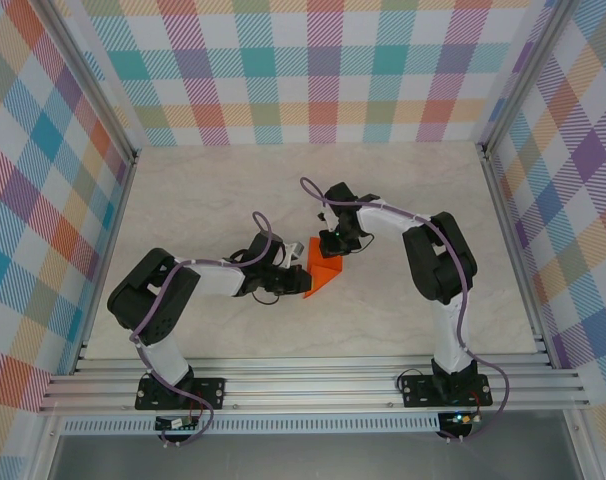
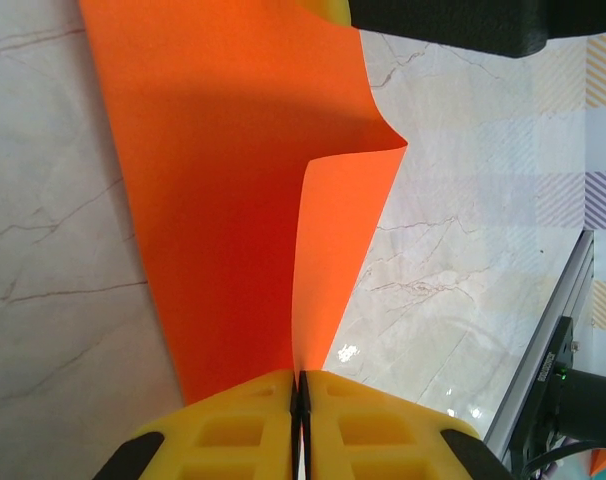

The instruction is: Fold a paper plane with a square sheet of paper (pick it up from the middle)

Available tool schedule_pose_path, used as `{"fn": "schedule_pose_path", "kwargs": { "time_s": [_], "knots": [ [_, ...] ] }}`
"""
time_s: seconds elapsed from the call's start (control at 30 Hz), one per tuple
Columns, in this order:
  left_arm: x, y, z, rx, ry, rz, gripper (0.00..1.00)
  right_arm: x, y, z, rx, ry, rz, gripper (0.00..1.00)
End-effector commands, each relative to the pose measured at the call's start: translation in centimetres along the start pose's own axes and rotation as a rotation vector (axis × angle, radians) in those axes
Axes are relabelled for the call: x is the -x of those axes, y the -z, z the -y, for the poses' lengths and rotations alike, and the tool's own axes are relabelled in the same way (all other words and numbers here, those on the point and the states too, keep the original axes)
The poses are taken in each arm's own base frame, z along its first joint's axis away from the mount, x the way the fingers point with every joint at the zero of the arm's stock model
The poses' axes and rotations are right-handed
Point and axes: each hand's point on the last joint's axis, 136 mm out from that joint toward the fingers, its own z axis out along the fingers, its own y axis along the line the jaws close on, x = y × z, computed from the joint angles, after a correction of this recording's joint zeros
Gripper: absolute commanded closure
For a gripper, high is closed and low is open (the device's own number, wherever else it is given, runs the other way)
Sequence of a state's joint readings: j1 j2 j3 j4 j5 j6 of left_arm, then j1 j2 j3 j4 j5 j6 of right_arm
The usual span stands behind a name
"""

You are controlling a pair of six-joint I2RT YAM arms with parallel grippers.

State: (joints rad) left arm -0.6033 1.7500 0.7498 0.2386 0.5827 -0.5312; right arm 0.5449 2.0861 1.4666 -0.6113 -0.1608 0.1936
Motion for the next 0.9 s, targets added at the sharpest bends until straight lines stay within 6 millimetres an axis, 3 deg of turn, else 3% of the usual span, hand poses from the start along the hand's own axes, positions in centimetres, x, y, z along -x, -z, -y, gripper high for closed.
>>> {"fn": "schedule_pose_path", "kwargs": {
  "time_s": [0.0, 0.23, 0.47, 0.57, 0.67, 0.87],
  "knots": [
    [0.0, -0.3, -1.5, 0.022, 0.03, 0.004, 0.89, -1.4, -0.3, -0.3, 0.006, -0.012, -0.063, 0.83],
    [-0.5, -0.8, -2.7, 0.056, 0.042, -0.006, 0.89, -0.4, 1.7, -1.3, 0.03, -0.009, -0.008, 0.8],
    [-0.5, -0.7, -2.4, 0.042, 0.032, -0.004, 0.89, -0.6, 4.7, -1.3, 0.024, -0.035, 0.071, 0.77],
    [-0.3, -0.6, -2.0, 0.031, 0.024, 0.002, 0.89, -1.4, 5.7, -2.7, 0.11, -0.031, 0.085, 0.79],
    [0.0, -0.5, -1.5, 0.015, 0.016, 0.007, 0.89, -3.0, 5.7, -4.6, 0.241, -0.025, 0.055, 0.81],
    [0.3, -0.2, -0.8, -0.001, 0.003, 0.014, 0.89, -4.8, 4.6, -5.8, 0.354, -0.026, -0.005, 0.85]
  ]
}}
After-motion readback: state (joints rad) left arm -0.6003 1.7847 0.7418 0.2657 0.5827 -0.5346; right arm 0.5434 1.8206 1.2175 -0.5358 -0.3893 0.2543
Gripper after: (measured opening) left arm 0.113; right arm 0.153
